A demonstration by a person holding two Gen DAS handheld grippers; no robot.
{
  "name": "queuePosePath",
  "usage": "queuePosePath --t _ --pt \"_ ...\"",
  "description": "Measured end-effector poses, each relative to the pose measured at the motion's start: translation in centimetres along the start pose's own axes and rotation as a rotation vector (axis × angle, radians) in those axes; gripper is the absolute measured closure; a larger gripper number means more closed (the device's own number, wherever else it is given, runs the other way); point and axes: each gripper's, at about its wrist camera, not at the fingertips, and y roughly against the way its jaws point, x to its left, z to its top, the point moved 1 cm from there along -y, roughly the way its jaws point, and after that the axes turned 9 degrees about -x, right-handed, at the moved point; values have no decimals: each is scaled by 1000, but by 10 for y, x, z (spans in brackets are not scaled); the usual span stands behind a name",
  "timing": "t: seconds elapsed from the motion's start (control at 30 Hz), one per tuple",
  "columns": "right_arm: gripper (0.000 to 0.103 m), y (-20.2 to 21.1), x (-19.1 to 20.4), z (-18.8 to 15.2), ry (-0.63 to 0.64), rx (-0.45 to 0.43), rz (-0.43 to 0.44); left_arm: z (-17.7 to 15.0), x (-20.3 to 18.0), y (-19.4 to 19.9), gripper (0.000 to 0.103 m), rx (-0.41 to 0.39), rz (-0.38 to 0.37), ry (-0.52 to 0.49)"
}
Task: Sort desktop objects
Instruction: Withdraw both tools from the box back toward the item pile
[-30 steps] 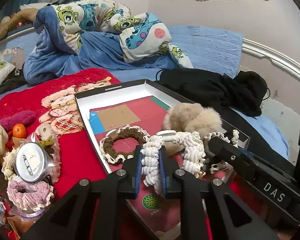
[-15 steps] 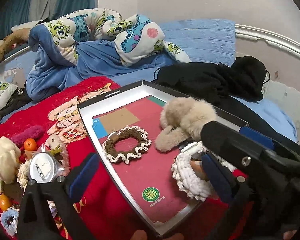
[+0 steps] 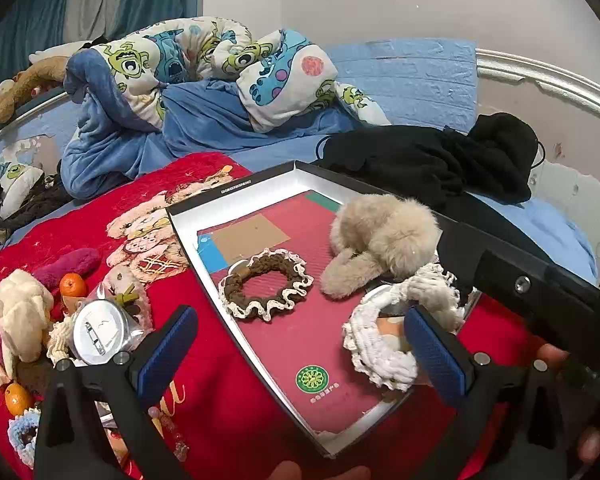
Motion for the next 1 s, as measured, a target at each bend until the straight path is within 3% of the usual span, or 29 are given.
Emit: queuePosePath --t 0.47,1.0 --pt "0 15 32 3 24 -7 26 8 17 40 0 -5 63 38" --pt "0 24 69 -6 12 20 114 6 99 96 0 -16 158 130"
